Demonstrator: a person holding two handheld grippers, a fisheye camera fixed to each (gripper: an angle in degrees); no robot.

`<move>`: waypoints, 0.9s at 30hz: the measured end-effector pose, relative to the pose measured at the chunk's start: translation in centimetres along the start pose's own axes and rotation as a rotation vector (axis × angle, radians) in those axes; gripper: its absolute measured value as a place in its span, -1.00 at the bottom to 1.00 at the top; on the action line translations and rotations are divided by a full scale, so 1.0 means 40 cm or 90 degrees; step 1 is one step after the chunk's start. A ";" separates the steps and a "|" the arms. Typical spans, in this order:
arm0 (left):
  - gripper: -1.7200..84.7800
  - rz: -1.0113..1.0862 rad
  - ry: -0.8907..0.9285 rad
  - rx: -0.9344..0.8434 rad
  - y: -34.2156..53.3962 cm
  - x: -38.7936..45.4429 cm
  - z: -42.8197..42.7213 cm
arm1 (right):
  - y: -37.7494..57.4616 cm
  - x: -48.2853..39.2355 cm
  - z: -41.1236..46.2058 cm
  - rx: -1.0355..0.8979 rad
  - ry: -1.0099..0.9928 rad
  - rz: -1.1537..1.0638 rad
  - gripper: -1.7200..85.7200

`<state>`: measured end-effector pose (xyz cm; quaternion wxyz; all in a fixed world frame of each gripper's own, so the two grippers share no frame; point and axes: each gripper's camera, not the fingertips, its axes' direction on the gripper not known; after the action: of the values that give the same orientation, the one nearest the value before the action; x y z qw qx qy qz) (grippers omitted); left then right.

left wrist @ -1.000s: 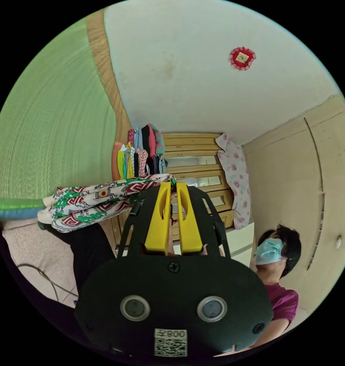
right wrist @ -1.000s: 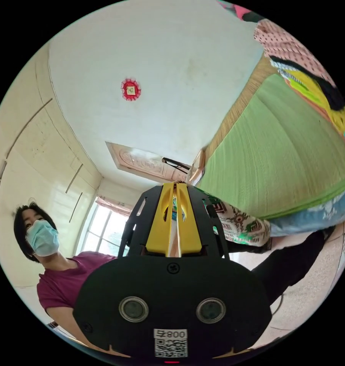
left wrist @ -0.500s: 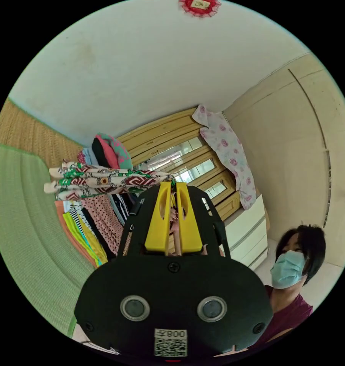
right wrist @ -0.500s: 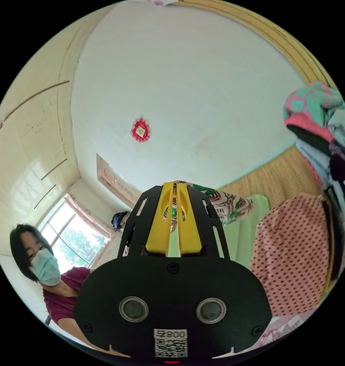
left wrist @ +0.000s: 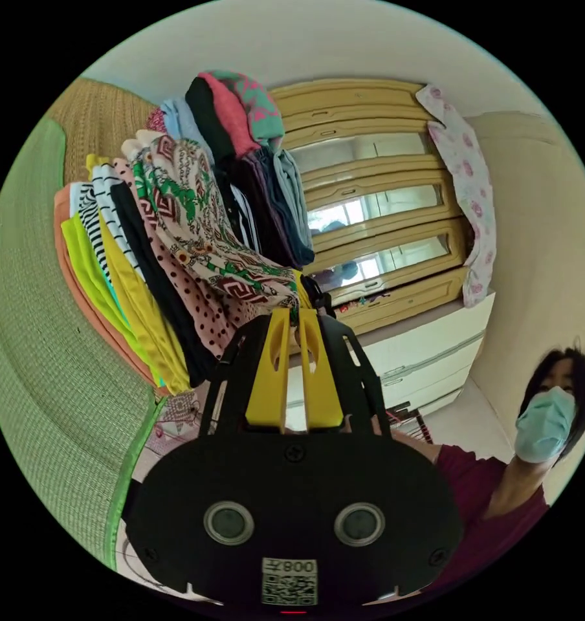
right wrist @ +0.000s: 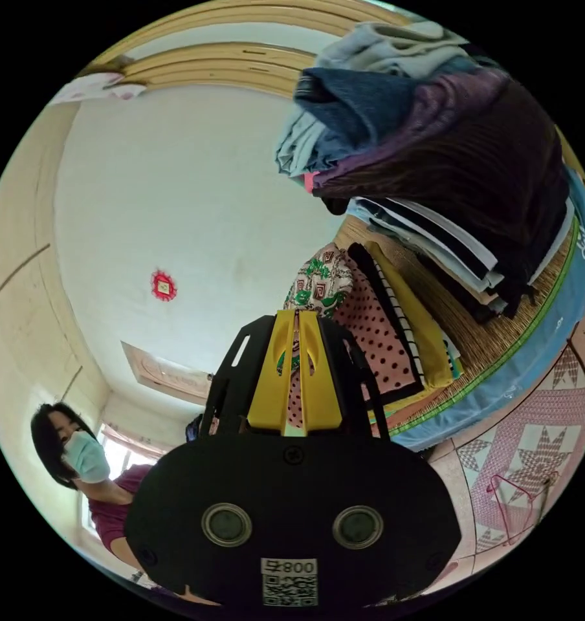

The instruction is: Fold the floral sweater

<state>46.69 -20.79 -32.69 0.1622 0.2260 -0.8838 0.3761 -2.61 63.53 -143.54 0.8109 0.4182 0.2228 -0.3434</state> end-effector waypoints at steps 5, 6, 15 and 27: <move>-0.90 0.057 -0.071 -0.064 -0.080 -0.001 0.126 | -0.029 0.053 -0.046 -0.003 -0.003 -0.003 -0.95; -0.90 0.054 -0.076 -0.069 -0.087 -0.010 0.140 | -0.035 0.072 -0.053 -0.007 0.005 0.006 -0.95; -0.90 0.009 -0.108 -0.109 -0.175 -0.124 0.240 | -0.026 0.175 -0.110 0.026 -0.013 0.064 -0.95; -0.93 0.039 -0.085 -0.114 -0.247 -0.116 0.167 | 0.046 -0.191 -0.099 0.094 0.125 -0.111 -0.96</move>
<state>54.97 -30.49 -33.40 0.1110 0.2079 -0.9293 0.2844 -6.62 70.42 -139.81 0.7196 0.4872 0.3104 -0.3853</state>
